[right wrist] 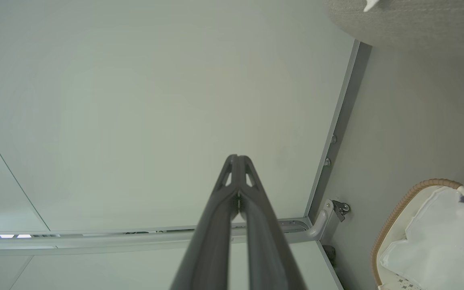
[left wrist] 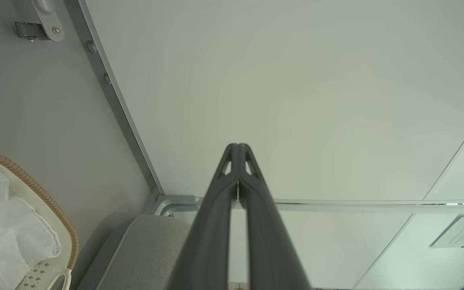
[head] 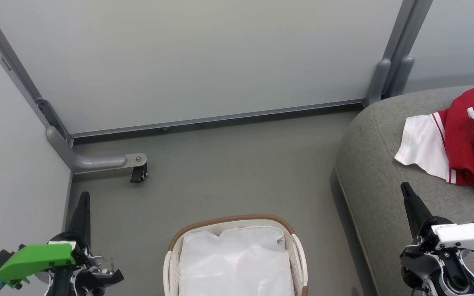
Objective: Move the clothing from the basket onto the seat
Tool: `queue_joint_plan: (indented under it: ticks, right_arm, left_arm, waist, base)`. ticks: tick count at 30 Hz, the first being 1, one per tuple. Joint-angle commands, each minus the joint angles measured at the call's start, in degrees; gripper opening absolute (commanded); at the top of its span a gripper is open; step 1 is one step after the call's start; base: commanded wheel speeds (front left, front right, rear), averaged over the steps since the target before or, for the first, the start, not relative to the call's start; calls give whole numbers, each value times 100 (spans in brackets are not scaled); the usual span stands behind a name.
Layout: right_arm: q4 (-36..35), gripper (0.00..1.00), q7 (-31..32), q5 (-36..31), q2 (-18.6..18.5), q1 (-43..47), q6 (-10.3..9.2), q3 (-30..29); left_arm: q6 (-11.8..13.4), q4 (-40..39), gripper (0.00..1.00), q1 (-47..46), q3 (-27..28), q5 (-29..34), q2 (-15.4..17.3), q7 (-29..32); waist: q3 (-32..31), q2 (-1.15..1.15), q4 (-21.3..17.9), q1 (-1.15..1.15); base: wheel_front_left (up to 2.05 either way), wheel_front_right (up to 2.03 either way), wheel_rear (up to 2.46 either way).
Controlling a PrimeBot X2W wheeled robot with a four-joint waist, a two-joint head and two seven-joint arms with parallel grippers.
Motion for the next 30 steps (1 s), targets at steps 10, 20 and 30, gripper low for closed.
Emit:
queue_joint_plan:
  ticks: [10,20,30]
  right_arm:
    - [-18,0,8,20,-36,60,-2,-11]
    - [-18,0,8,20,-36,60,-2,-11]
    - [-19,0,8,20,-36,60,-2,-11]
  left_arm:
    - [-24,-4,0,-63,10,-20,29,17]
    - [-24,-6,0,-63,10,-20,29,16]
    - [-24,-6,0,-63,10,-20,29,16]
  waist:
    - [0,0,0,0]
    - [0,0,0,0]
    - [0,0,0,0]
  base:
    - [0,0,0]
    - [0,0,0]
    - [0,0,0]
